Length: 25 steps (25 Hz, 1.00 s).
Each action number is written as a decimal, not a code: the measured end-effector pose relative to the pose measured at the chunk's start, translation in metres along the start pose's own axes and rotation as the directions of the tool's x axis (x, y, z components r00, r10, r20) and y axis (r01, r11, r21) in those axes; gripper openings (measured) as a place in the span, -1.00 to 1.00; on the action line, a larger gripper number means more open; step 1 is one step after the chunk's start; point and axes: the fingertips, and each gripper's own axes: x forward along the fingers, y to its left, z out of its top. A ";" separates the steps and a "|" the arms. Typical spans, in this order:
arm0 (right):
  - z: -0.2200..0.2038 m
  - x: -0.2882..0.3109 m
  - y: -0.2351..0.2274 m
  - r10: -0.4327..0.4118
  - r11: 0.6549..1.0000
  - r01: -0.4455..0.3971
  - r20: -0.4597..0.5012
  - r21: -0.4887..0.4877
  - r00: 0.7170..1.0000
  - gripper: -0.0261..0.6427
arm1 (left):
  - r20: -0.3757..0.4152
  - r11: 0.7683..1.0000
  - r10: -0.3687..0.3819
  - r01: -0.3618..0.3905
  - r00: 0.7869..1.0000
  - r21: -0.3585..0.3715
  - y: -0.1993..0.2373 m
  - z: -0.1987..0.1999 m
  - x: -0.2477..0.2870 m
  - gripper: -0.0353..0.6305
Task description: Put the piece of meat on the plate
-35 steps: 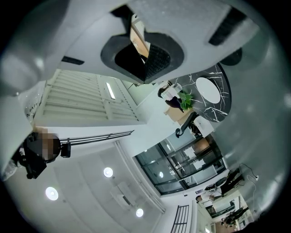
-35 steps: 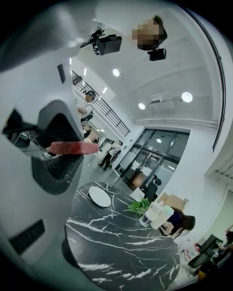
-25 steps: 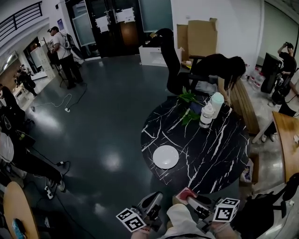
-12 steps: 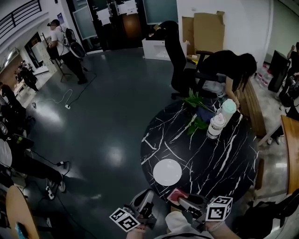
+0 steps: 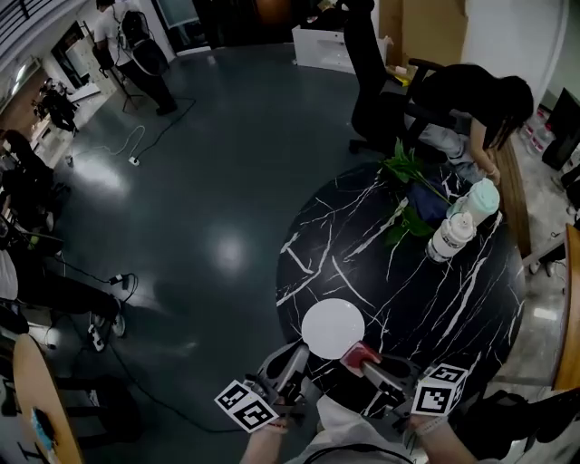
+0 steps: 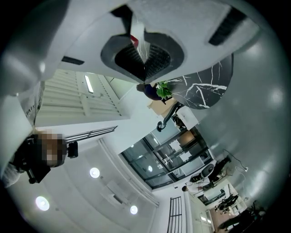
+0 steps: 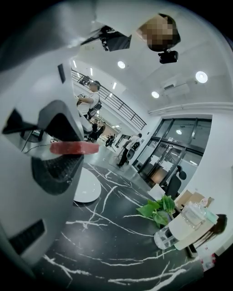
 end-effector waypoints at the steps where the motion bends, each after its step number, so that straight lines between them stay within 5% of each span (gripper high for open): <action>1: 0.001 0.004 -0.006 0.000 1.000 0.000 -0.007 0.003 1.000 -0.67 | 0.004 1.000 0.013 -0.013 1.000 -0.002 0.005 -0.001 0.000 -0.87; 13: -0.017 0.077 -0.051 -0.014 1.000 0.012 -0.201 -0.010 0.979 -0.67 | 0.046 0.987 0.155 -0.153 0.987 -0.045 0.057 -0.022 -0.026 -0.87; 21: -0.033 0.101 -0.066 -0.066 0.992 0.032 -0.286 -0.120 0.956 -0.67 | 0.048 0.979 0.193 -0.189 0.980 -0.077 0.067 -0.037 -0.047 -0.87; 25: -0.037 0.101 -0.066 -0.097 0.963 0.009 -0.317 -0.268 0.944 -0.67 | 0.051 0.978 0.196 -0.192 0.979 -0.083 0.065 -0.040 -0.050 -0.87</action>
